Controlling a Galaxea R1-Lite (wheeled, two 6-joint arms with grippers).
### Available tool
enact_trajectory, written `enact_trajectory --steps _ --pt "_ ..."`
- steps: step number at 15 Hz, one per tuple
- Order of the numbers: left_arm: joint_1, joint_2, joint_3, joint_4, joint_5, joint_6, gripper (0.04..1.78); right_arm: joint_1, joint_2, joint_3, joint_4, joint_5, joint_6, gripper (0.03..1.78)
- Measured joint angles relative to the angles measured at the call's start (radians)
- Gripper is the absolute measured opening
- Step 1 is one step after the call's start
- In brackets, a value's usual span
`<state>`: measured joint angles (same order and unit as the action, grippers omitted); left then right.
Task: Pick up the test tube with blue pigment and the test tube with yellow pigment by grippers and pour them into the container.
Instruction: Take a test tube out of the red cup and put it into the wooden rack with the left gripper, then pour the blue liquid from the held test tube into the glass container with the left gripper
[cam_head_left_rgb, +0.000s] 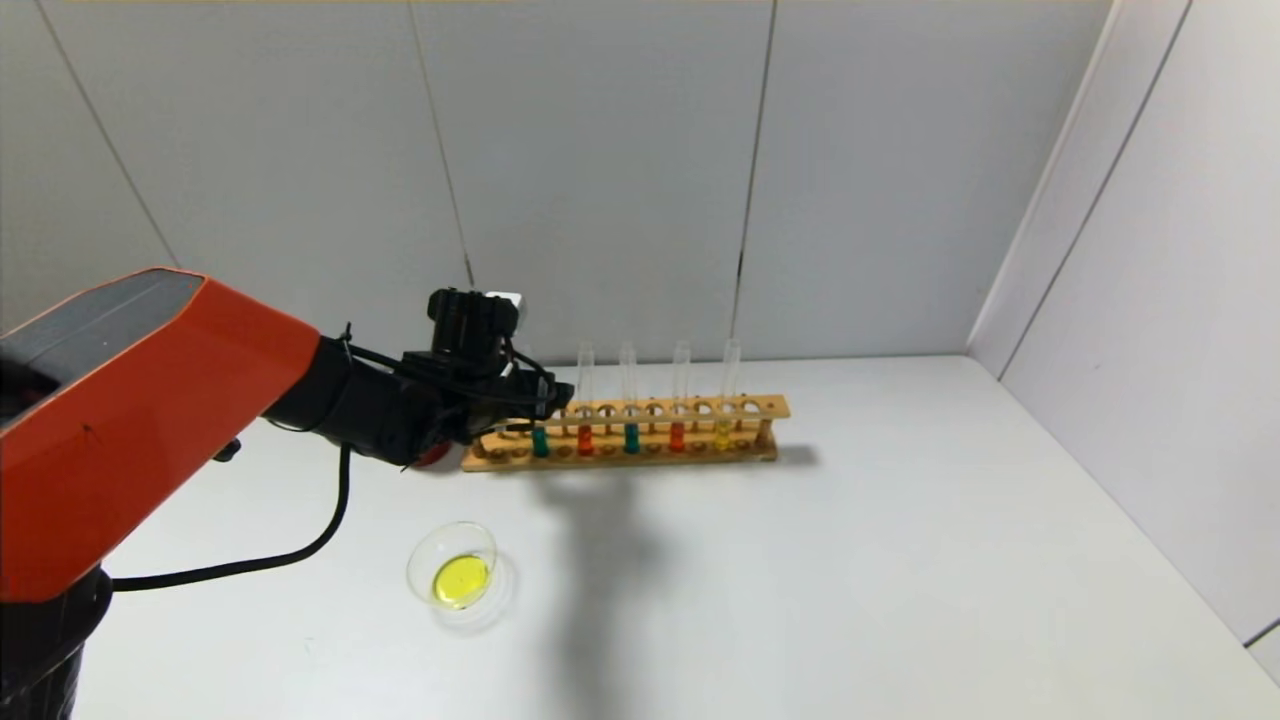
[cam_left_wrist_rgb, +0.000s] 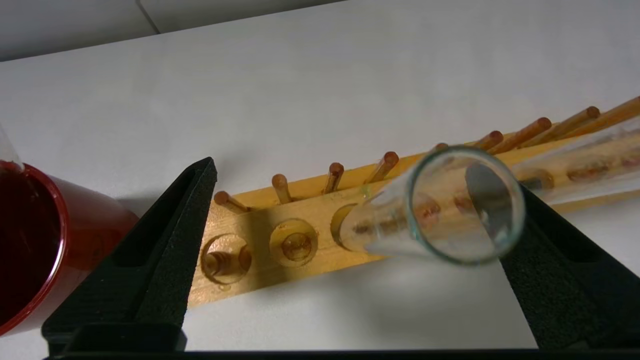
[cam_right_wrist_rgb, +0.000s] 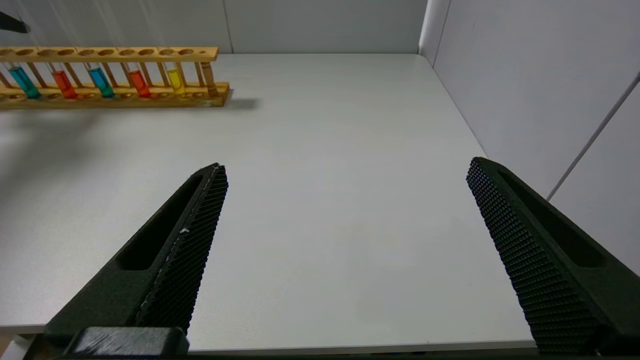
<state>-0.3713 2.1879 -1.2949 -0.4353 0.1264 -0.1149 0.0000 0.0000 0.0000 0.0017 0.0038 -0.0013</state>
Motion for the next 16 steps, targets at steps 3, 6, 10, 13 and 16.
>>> enact_trajectory --steps 3,6,10,13,16 --pt "0.0 0.022 -0.014 -0.004 0.0 0.0 1.48 0.0 0.0 0.0 0.0 0.0 0.0 1.75" --pt "-0.003 0.028 -0.015 -0.009 0.0 0.001 1.01 0.0 0.0 0.0 0.0 0.0 0.0 1.75" --pt "-0.013 0.03 -0.009 -0.012 0.003 0.002 0.36 0.0 0.0 0.0 0.0 0.0 0.0 1.75" --pt "-0.013 0.029 -0.007 -0.028 0.005 0.005 0.34 0.0 0.0 0.0 0.0 0.0 0.0 1.75" --pt "-0.014 0.021 -0.005 -0.048 0.006 0.008 0.34 0.0 0.0 0.0 0.0 0.0 0.0 1.75"
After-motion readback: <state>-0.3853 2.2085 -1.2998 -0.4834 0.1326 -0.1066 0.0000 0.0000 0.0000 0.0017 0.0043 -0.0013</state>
